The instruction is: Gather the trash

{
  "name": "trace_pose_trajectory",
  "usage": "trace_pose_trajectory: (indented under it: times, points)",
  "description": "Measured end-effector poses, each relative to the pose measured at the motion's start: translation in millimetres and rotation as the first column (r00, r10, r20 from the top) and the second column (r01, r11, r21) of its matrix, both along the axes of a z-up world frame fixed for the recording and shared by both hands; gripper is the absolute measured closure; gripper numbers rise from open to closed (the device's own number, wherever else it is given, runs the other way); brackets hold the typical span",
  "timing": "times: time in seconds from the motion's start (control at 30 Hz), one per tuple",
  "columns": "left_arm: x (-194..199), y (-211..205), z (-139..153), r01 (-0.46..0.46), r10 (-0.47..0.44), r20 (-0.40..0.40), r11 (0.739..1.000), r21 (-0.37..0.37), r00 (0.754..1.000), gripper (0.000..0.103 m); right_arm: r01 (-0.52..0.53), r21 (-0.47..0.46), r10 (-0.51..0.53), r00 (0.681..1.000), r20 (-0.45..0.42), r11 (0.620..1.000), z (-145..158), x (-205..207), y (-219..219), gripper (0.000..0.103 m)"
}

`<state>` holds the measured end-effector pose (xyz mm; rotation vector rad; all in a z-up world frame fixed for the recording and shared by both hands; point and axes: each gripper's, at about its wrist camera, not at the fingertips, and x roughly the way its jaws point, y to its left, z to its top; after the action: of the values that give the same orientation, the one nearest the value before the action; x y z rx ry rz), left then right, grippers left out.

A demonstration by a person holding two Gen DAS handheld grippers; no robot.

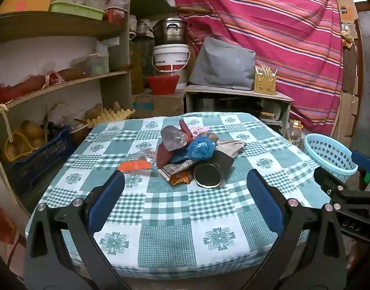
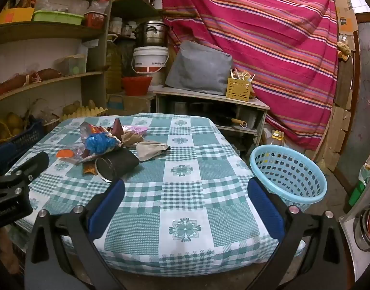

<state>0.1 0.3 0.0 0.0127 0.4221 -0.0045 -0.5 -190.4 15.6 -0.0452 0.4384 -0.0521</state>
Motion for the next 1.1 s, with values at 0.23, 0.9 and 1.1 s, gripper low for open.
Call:
trace_pose_trajectory:
  times: [0.23,0.9,1.1]
  points:
    - [0.5,-0.2,-0.3,0.0,0.0,-0.001,1.0,0.005,1.0,0.005,0.0,0.004,0.0,1.0,0.0,1.0,-0.5,0.5,0.3,0.004]
    - [1.1,-0.6,-0.7,-0.005,0.005,0.006,1.0,0.012,1.0,0.005,0.001,0.001,-0.001,1.0,0.002,1.0,0.0,0.3,0.9,0.004]
    - [0.8,-1.0,-0.5,-0.005,0.004,0.006,1.0,0.014,1.0,0.005,0.001,0.001,-0.001,1.0,0.002,1.0,0.8,-0.3,0.6,0.004]
